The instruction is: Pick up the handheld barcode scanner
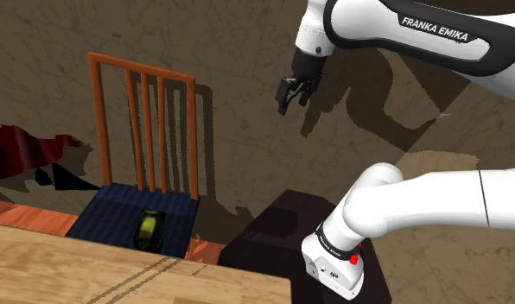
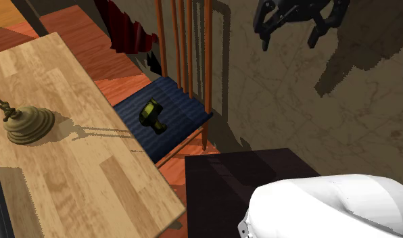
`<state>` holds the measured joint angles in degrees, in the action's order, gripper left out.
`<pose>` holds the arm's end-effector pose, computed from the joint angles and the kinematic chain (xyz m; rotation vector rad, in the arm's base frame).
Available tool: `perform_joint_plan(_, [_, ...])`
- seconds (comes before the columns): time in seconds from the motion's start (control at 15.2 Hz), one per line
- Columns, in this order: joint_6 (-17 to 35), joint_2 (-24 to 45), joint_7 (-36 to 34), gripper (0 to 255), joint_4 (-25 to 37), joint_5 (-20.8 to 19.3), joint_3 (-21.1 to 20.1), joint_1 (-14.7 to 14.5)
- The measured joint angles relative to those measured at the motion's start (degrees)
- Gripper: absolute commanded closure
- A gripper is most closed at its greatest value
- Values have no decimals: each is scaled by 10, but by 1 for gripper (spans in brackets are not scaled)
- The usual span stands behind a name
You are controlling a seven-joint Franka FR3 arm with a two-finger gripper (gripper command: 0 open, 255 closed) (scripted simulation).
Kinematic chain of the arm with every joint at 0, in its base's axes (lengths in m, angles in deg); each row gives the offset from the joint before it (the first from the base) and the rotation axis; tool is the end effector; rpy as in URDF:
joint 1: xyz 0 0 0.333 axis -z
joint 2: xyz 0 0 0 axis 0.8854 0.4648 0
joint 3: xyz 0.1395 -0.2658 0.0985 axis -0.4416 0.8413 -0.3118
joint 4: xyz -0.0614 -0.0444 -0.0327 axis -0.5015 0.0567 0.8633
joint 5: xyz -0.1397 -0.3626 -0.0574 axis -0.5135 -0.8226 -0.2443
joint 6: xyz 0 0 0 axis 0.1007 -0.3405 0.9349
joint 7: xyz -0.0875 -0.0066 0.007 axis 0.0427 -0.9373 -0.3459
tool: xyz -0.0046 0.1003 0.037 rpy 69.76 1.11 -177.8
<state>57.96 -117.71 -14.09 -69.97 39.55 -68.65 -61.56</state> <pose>0.3049 0.0134 0.5801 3.0443 -0.1693 0.0185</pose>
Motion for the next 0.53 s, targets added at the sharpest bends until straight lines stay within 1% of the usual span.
perform_joint_plan(0.13, [8,0,-6,0,-8,3,-5,-1])
perform_joint_plan(0.26, [25,-1,-30,0,-24,17,-24,-8])
perform_joint_plan(0.4, [56,0,-55,0,-53,30,-43,-14])
perform_joint_plan(0.53, [79,4,-82,0,-69,45,-65,-21])
